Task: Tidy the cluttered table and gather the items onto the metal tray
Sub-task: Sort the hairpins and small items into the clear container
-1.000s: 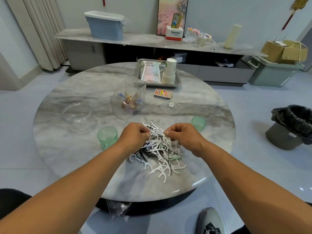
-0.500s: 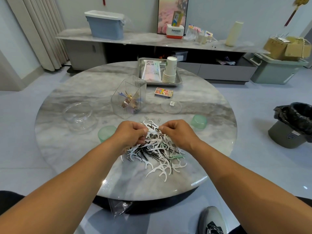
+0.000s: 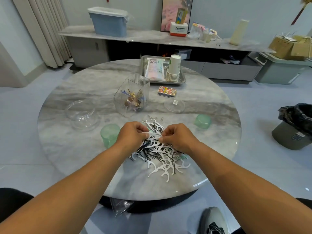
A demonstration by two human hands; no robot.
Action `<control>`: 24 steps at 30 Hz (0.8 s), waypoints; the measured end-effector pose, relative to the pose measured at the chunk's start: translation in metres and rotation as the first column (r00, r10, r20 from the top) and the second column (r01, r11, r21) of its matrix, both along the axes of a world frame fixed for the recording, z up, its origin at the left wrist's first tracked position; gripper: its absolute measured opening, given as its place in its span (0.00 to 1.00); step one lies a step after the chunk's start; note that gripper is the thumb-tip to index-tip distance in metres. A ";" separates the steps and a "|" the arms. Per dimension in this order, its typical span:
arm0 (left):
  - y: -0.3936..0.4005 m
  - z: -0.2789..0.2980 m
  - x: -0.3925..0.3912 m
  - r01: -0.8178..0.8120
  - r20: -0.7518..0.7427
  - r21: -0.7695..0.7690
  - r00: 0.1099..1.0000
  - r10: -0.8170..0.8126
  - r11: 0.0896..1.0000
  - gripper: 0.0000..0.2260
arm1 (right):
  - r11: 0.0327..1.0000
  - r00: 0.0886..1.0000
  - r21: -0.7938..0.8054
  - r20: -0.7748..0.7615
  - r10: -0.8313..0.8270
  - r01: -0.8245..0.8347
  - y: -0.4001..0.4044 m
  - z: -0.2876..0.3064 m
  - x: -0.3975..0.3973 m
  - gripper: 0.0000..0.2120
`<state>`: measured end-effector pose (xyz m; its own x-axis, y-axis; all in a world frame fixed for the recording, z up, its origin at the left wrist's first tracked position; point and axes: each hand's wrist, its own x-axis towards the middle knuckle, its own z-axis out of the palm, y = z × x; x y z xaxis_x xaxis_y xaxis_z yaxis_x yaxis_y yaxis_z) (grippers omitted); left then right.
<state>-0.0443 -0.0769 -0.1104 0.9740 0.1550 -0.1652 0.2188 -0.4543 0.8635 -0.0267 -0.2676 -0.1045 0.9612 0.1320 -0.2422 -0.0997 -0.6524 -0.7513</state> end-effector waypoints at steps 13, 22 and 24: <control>-0.013 0.019 0.009 -0.344 -0.281 -0.634 0.937 0.209 0.692 0.06 | 0.834 0.957 0.485 -0.242 -0.159 0.262 -0.024 0.027 0.018 0.03; -0.019 0.028 0.004 -0.235 -0.329 -0.765 0.943 -0.051 0.599 0.12 | 0.772 0.904 0.546 -0.418 -0.085 0.325 -0.026 0.033 0.019 0.01; -0.020 0.029 0.002 -0.162 -0.305 -0.789 0.940 -0.150 0.593 0.14 | 0.805 0.909 0.512 -0.408 -0.080 0.301 -0.025 0.032 0.019 0.01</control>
